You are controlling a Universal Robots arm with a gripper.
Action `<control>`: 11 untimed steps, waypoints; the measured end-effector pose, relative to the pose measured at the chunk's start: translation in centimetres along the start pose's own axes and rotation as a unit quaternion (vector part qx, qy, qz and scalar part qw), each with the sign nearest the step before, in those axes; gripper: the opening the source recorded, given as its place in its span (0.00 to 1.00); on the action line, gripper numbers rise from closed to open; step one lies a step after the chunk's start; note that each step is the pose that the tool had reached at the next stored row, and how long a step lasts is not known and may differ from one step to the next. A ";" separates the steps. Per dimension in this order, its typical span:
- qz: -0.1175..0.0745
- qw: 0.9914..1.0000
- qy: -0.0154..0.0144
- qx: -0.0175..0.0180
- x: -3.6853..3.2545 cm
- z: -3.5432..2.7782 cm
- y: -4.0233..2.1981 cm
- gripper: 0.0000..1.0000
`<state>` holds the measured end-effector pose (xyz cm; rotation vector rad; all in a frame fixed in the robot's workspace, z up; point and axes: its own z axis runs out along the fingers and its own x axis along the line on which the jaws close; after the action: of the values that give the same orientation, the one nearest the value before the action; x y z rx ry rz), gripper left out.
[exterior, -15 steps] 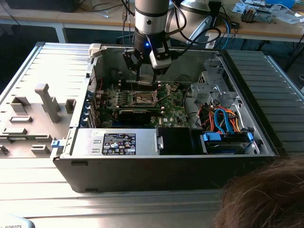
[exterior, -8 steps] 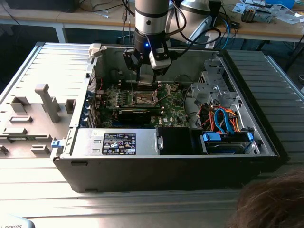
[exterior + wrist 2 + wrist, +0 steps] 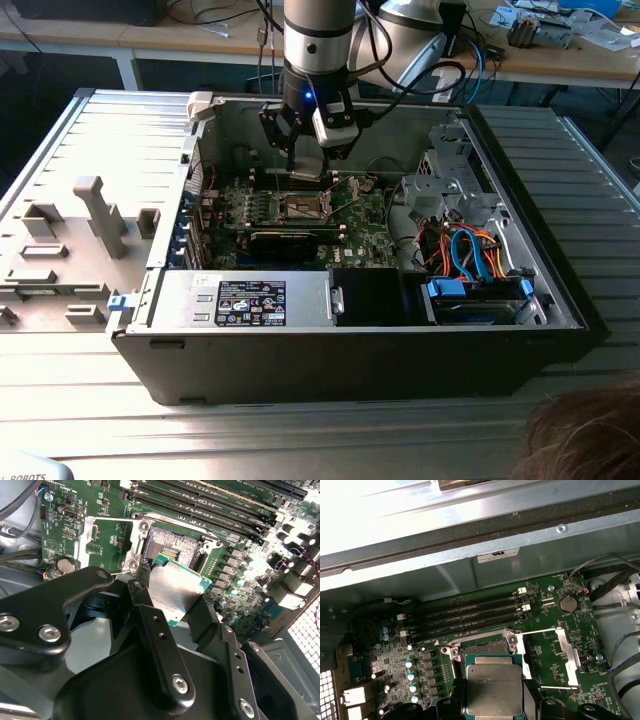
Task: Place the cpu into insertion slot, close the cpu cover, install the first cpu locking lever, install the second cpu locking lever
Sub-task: 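Place the cpu into insertion slot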
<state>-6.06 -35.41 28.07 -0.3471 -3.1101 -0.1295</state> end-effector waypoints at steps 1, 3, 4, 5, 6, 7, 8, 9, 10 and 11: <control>0.001 1.000 0.000 0.000 0.00 0.01 0.00 0.54; 0.004 1.000 0.000 0.000 0.00 0.04 -0.01 0.54; 0.005 1.000 0.000 0.000 0.00 0.05 -0.01 0.54; 0.005 1.000 0.000 0.000 0.00 0.06 -0.01 0.54; 0.007 1.000 -0.001 0.000 0.00 0.08 -0.01 0.54; 0.009 1.000 -0.001 0.000 0.00 0.11 -0.01 0.54; 0.010 1.000 -0.001 0.000 0.00 0.12 -0.01 0.54; 0.011 1.000 -0.001 0.000 0.00 0.13 -0.01 0.54; 0.012 1.000 -0.001 0.000 0.00 0.14 -0.02 0.54; 0.013 1.000 -0.001 0.000 -0.01 0.15 -0.02 0.54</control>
<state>-6.06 -35.42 27.91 -0.3893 -3.1062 -0.1297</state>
